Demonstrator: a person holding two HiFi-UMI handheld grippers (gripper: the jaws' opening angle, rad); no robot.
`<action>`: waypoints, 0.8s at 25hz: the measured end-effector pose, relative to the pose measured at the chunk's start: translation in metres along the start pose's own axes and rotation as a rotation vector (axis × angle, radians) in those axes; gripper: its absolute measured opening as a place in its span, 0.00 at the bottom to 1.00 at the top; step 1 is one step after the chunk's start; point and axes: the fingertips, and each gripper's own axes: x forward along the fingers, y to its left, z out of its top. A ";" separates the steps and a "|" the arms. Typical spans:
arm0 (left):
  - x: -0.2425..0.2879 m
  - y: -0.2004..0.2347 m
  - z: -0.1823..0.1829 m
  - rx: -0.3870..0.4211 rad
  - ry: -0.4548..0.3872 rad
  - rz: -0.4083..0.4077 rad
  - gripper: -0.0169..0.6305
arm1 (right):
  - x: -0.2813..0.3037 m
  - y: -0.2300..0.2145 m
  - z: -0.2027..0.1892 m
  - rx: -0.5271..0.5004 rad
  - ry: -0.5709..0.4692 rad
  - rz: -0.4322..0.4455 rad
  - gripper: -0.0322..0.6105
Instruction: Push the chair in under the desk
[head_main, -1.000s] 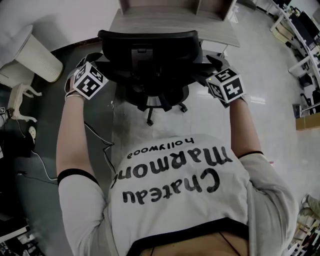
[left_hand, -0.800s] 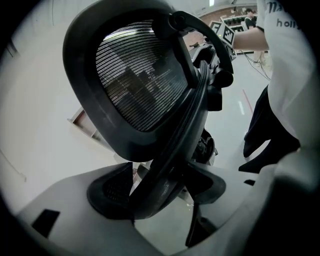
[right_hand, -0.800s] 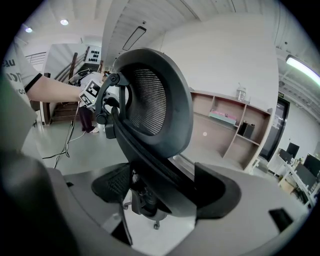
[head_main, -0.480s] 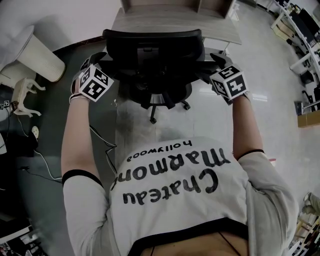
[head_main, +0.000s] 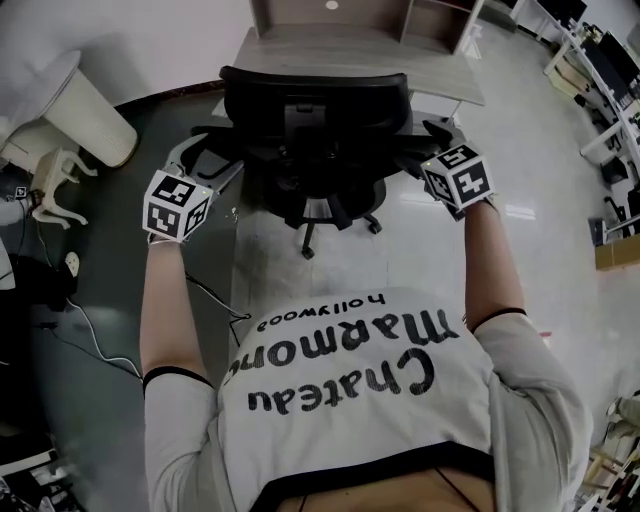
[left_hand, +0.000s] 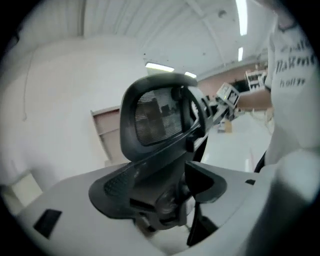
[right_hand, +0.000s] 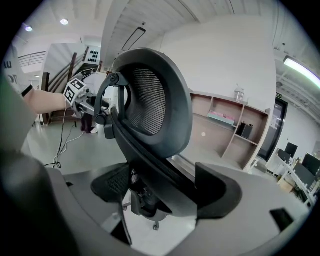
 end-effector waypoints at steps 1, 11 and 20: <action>-0.009 -0.013 0.006 -0.064 -0.044 -0.053 0.53 | 0.000 -0.001 0.001 -0.004 -0.002 -0.003 0.67; -0.067 -0.105 0.056 -0.327 -0.341 -0.059 0.11 | 0.002 0.000 -0.001 -0.017 -0.023 -0.001 0.67; -0.090 -0.169 0.070 -0.408 -0.287 0.033 0.05 | -0.002 0.000 0.000 -0.042 0.001 -0.012 0.66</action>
